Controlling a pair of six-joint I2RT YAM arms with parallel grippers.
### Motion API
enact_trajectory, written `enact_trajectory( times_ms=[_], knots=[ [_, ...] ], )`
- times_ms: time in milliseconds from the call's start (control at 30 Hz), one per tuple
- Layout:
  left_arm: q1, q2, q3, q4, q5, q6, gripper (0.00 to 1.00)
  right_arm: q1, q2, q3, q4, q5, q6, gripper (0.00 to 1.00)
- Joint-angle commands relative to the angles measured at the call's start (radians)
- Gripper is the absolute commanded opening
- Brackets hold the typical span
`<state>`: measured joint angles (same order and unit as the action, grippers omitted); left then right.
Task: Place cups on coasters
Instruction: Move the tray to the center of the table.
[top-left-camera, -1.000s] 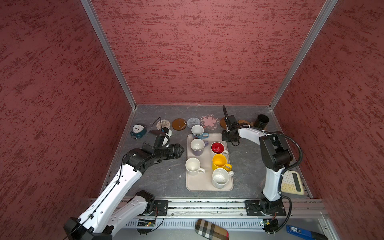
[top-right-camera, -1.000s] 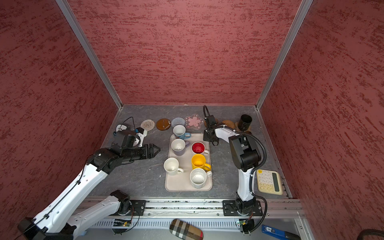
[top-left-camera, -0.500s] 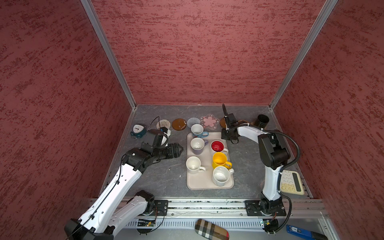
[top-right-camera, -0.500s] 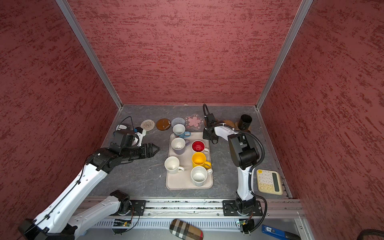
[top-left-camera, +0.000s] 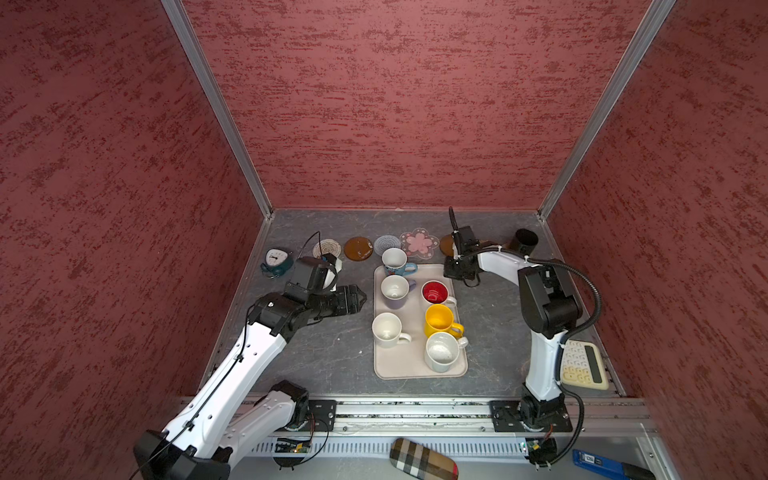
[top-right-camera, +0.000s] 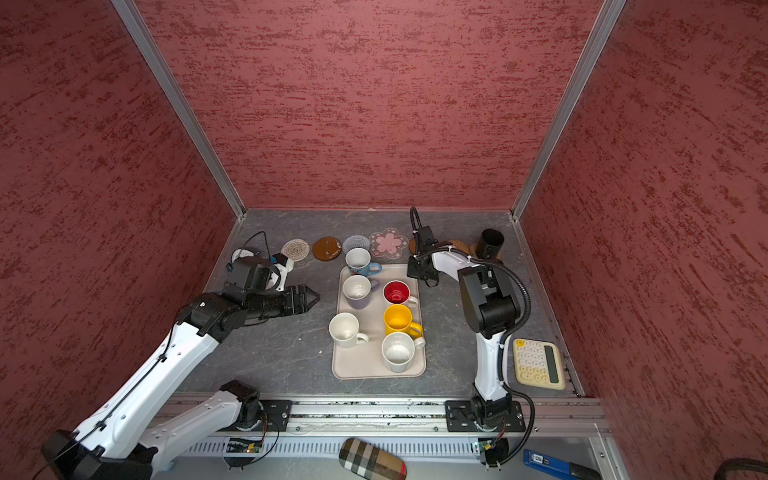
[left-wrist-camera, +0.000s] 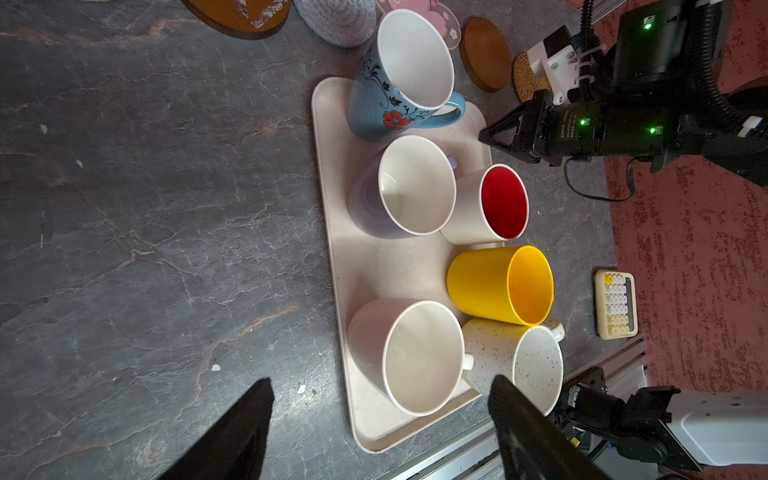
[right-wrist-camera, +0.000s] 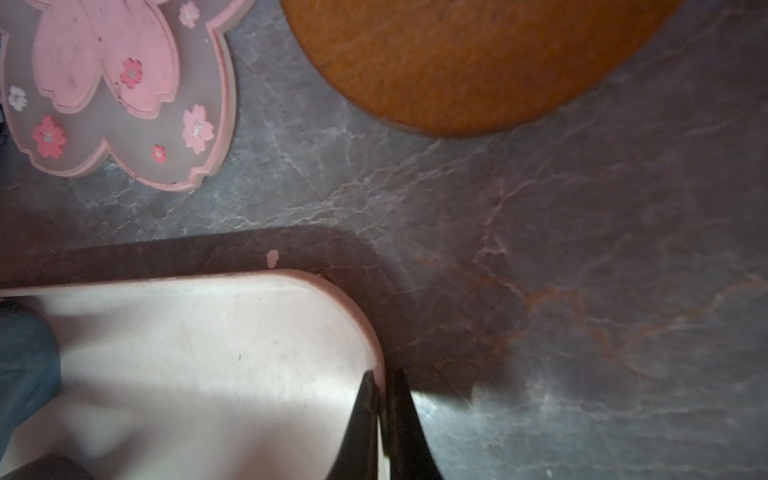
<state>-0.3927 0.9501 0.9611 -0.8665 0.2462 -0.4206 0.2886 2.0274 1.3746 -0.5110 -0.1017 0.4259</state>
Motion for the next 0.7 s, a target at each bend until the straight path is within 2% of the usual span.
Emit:
enact_trajectory(
  times_ms=[0, 667],
  knots=[
    [0.006, 0.003, 0.021, 0.004, 0.004, 0.022, 0.82, -0.082, 0.012, -0.031, 0.136, 0.145, 0.069, 0.00],
    [0.005, 0.001, 0.030, -0.005, 0.001, 0.014, 0.82, -0.134, -0.066, -0.136, 0.162, 0.158, 0.056, 0.00]
  ],
)
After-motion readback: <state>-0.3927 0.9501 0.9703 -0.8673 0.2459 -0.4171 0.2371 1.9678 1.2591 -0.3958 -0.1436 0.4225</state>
